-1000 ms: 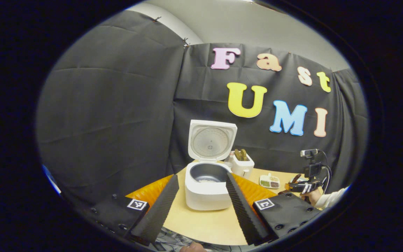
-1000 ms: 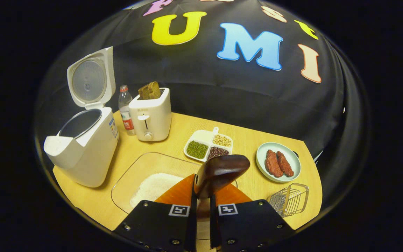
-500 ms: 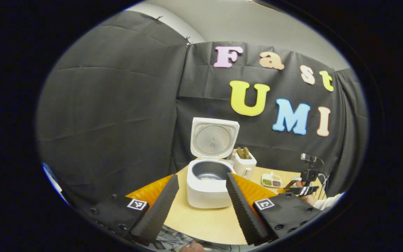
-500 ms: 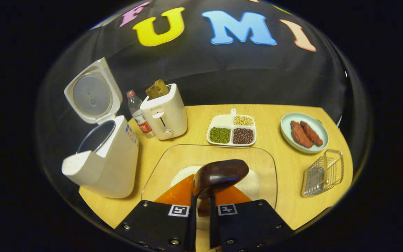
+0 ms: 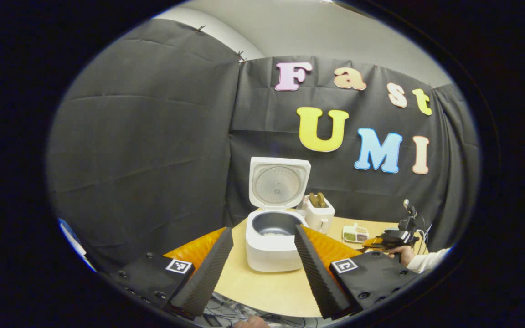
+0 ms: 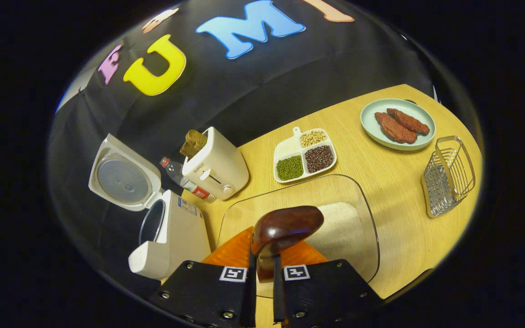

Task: Close the left gripper, press the button to open the rice cooker; take a wooden spoon from the chopstick holder with the right hand, scoop a spoonful of rice and pour it into the rice cooker, then put the wooden spoon back into the chopstick holder.

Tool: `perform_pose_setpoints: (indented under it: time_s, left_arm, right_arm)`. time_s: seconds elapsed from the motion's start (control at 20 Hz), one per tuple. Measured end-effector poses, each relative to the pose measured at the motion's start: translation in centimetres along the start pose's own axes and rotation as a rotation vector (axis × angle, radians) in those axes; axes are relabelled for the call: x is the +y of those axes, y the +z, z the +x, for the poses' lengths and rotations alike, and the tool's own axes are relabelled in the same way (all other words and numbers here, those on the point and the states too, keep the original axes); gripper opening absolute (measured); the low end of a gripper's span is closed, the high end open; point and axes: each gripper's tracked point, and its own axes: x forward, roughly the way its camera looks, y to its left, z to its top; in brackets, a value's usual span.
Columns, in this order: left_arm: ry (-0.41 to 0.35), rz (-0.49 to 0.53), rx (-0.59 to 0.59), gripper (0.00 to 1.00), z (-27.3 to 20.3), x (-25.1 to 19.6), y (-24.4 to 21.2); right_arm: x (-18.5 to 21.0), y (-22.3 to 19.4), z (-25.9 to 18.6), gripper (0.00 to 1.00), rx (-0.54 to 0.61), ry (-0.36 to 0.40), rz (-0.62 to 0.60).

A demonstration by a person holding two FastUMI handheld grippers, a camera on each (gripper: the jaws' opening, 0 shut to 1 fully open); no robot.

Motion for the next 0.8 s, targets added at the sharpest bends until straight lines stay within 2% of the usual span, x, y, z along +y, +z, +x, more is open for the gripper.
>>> perform_pose_setpoints:
  time_s: [0.2,0.5,0.65,0.8]
  left_arm:
    - [0.006,-0.013,-0.023,0.95,-0.1,0.4,1.2]
    - [0.017,-0.014,-0.032,0.94,-0.5,1.3,1.4]
    - [0.030,-0.017,-0.036,0.94,-0.5,1.6,1.6]
    - [0.046,-0.014,-0.039,0.94,-0.7,2.0,1.6]
  right_arm:
    - [2.1,3.4,-1.9,0.15,-0.047,0.090,0.148]
    - [7.1,5.9,-5.4,0.15,-0.067,0.224,0.243]
    - [11.6,6.3,-5.9,0.15,-0.065,0.301,0.252]
    - [16.8,6.1,-5.3,0.15,-0.066,0.368,0.211]
